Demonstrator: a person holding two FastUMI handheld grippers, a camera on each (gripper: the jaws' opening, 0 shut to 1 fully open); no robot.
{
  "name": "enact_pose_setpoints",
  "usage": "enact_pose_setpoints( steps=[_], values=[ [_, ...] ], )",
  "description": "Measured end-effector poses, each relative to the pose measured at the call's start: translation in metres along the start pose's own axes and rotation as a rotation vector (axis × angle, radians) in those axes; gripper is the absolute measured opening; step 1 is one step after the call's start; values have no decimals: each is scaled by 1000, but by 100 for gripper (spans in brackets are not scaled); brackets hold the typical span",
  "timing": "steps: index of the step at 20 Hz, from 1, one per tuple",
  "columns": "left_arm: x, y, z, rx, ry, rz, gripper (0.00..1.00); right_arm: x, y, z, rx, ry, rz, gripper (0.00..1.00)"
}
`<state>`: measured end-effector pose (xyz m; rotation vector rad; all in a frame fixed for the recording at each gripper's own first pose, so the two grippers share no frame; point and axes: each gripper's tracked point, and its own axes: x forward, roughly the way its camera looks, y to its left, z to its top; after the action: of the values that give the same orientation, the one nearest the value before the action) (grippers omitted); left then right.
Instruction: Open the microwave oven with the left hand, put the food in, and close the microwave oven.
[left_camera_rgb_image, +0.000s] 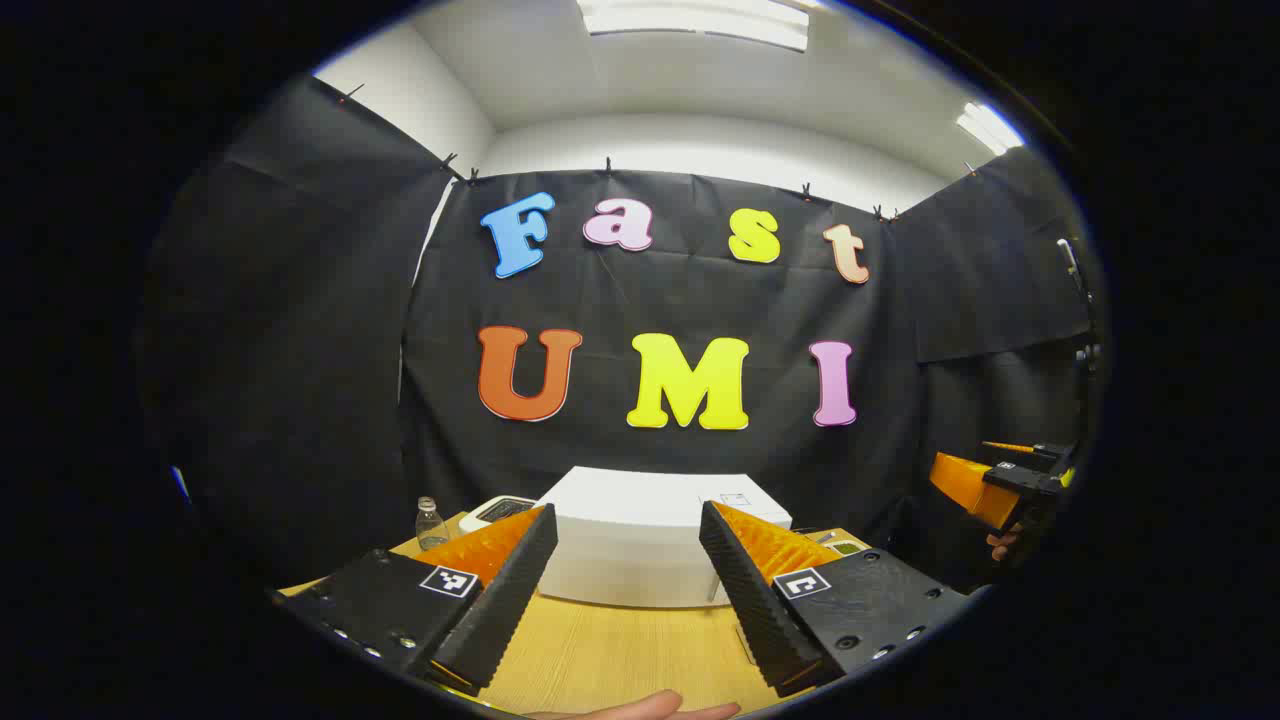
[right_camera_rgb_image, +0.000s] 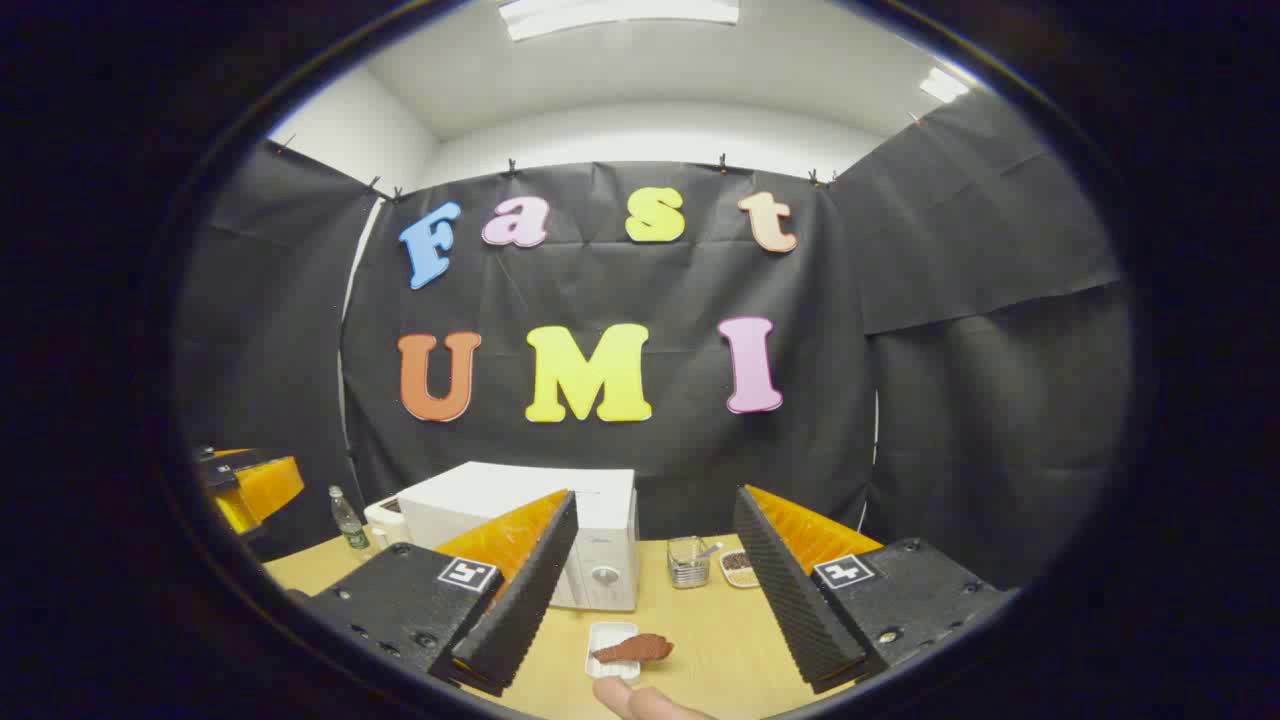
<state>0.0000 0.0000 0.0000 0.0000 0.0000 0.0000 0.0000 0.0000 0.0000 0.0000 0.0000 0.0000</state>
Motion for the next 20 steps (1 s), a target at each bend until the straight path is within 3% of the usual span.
enact_pose_setpoints(
  steps=[5,6,7,8,15,16,19,20],
  values=[
    [1,-15,-7,24,20,-41,80,4,-5,-3,17,14,-1,100],
    [3,-18,-6,23,20,-48,80,4,-5,-5,16,19,-1,89],
    [3,-19,-6,23,21,-51,91,5,-6,-5,17,21,1,100],
    [3,-20,-6,23,20,-53,80,6,-7,-5,17,20,-1,100],
    [16,-23,-19,37,39,-47,80,11,-12,-6,28,11,6,100],
    [19,-25,-22,36,45,-49,91,12,-14,-8,28,10,7,100],
    [31,-32,-34,25,61,-52,91,18,-19,-12,28,9,11,100],
    [37,-33,-39,30,69,-45,80,20,-23,-15,30,12,9,100]
  ],
)
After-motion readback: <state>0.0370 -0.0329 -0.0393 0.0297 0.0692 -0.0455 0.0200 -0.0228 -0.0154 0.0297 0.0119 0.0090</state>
